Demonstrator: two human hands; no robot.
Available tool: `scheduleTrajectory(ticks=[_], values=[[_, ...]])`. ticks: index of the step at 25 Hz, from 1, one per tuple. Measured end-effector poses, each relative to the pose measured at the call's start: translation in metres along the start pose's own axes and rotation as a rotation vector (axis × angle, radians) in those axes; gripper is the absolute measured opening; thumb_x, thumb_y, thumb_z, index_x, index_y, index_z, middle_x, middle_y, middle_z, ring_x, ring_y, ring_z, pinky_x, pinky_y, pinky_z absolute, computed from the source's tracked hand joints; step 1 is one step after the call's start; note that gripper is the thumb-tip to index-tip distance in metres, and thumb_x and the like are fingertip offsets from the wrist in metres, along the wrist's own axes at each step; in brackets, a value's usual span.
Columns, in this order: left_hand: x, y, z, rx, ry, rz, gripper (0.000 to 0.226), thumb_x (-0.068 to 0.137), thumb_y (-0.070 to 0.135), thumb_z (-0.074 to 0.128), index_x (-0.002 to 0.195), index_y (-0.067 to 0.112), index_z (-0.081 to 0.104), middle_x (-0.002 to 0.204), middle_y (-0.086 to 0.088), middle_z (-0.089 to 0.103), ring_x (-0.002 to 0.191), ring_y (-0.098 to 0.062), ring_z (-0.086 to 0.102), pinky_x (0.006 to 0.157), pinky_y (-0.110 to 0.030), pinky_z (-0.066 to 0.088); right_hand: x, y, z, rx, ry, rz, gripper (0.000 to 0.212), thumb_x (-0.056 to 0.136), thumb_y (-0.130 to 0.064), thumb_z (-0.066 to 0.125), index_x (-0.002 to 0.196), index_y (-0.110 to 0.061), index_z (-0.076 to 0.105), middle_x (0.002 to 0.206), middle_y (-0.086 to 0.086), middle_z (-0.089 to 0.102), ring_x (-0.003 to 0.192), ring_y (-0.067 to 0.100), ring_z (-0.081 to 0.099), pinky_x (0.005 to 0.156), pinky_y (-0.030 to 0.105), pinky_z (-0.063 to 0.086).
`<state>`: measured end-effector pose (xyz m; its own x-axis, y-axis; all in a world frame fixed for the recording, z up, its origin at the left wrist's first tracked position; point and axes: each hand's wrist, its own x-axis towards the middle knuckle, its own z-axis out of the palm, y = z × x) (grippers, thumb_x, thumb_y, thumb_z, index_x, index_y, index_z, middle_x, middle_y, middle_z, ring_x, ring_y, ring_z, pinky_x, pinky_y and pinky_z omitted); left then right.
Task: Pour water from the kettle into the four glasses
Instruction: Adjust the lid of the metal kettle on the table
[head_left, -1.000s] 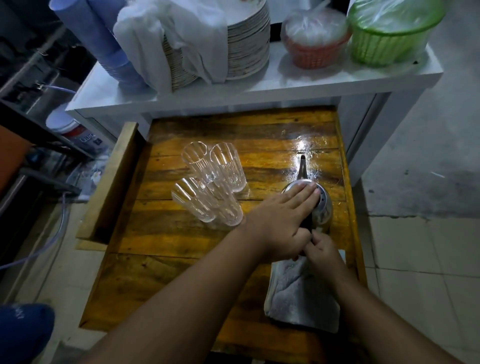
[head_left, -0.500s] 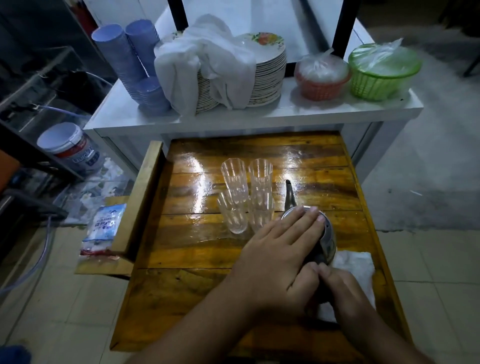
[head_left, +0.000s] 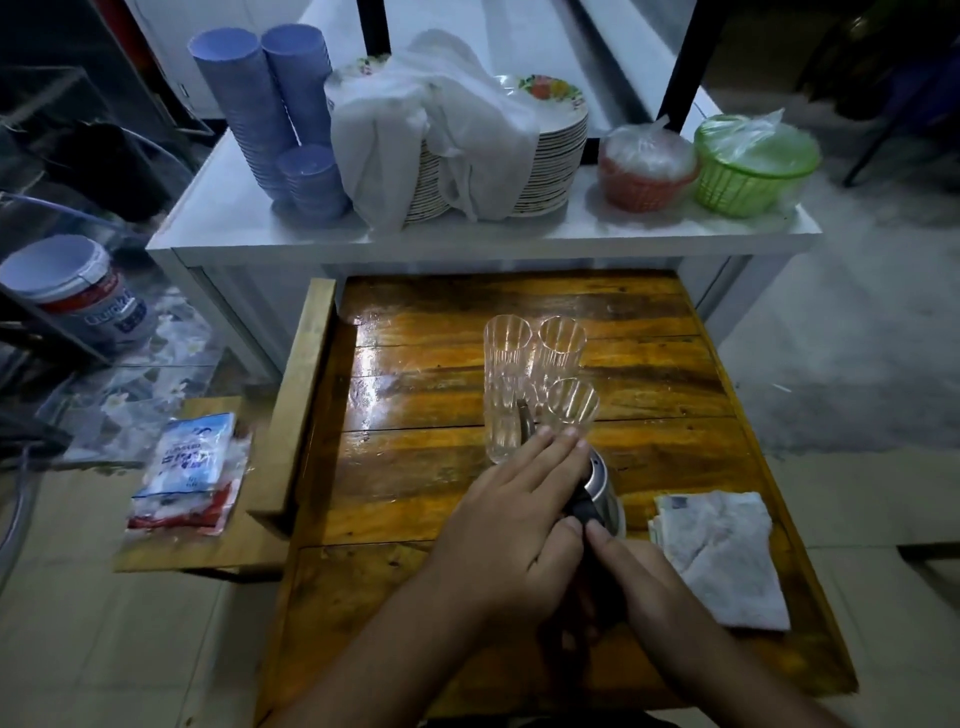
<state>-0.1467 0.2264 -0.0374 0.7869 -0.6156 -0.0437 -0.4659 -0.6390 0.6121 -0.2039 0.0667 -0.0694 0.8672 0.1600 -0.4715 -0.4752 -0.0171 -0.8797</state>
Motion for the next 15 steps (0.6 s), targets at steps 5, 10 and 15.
scheduleTrajectory(ticks=[5,10,15], values=[[0.003,-0.013,-0.007,-0.096,-0.029,-0.038,0.061,0.097,0.035,0.031,0.156,0.034,0.014,0.163,0.023,0.007,0.145,0.011,-0.007,0.108,-0.019,0.002,0.007,-0.008,0.009,-0.029,0.043,0.075,0.067,0.082,-0.068,0.056,0.062,-0.005,0.066,0.061,0.019,0.063,0.06,0.032,0.065,0.064,0.035,0.05],[0.007,-0.02,-0.016,-0.128,-0.056,-0.042,0.058,0.1,0.032,0.032,0.156,0.033,0.017,0.163,0.021,0.011,0.145,0.01,-0.001,0.105,-0.016,0.001,0.008,-0.017,0.013,-0.076,0.056,0.102,0.063,0.089,-0.062,0.053,0.061,-0.006,0.064,0.059,0.016,0.061,0.066,0.037,0.063,0.071,0.043,0.048],[0.011,-0.022,-0.021,-0.126,-0.09,-0.05,0.061,0.096,0.038,0.026,0.156,0.032,0.018,0.163,0.017,0.016,0.147,0.004,0.005,0.115,-0.025,0.008,0.004,-0.031,0.016,-0.045,0.058,0.138,0.061,0.082,-0.057,0.05,0.061,-0.001,0.062,0.056,0.021,0.057,0.06,0.038,0.066,0.056,0.031,0.053]])
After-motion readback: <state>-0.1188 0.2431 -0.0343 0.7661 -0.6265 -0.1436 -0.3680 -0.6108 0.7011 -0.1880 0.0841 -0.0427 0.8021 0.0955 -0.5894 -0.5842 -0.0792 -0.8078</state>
